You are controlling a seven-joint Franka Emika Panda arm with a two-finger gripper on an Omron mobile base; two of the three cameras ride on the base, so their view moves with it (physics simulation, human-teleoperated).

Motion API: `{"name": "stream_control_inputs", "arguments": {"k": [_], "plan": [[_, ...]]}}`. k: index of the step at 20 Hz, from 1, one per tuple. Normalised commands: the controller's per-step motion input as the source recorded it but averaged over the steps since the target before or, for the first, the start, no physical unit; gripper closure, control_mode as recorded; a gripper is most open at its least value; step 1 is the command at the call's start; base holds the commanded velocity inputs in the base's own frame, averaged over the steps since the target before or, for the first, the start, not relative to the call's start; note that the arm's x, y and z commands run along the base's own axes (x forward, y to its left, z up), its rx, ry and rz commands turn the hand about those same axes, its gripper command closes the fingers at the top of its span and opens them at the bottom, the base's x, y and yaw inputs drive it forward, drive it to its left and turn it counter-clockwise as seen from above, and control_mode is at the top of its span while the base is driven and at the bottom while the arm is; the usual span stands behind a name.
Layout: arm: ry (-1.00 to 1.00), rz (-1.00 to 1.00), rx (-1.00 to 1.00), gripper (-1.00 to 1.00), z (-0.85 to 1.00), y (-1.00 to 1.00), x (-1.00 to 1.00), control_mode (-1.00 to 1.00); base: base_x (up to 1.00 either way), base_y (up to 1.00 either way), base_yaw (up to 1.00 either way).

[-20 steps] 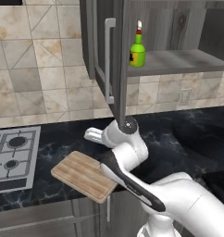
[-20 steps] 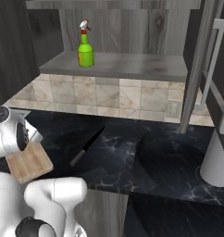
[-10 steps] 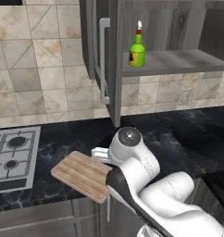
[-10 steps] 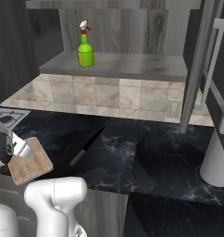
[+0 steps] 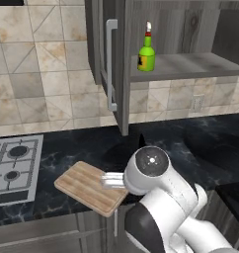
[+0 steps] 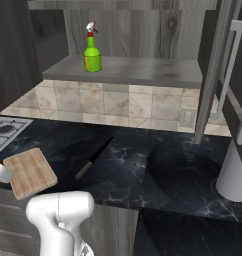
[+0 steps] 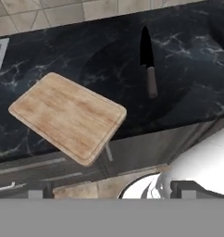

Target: Move the cutting board and knife to the sink. Then move spray from the cabinet to the counter.

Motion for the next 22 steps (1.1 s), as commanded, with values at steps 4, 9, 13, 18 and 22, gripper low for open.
{"name": "stream_control_inputs", "arguments": {"k": [4,9,13,18,22], "plan": [[0.00,0.03,-0.27,-1.00,0.36,0.14,-0.52,-1.00,0.00,0.00,0.00],[0.00,0.03,-0.46,-1.00,0.08,0.18,-0.18,-1.00,0.00,0.00,0.00],[0.01,0.08,-0.52,-1.00,-0.04,0.12,0.00,-1.00,0.00,0.00,0.00],[0.02,0.05,-0.47,-1.00,-0.35,0.04,0.00,-1.00,0.00,0.00,0.00],[0.00,0.00,-0.38,-1.00,-0.51,0.00,0.00,-1.00,0.00,0.00,0.00]]}}
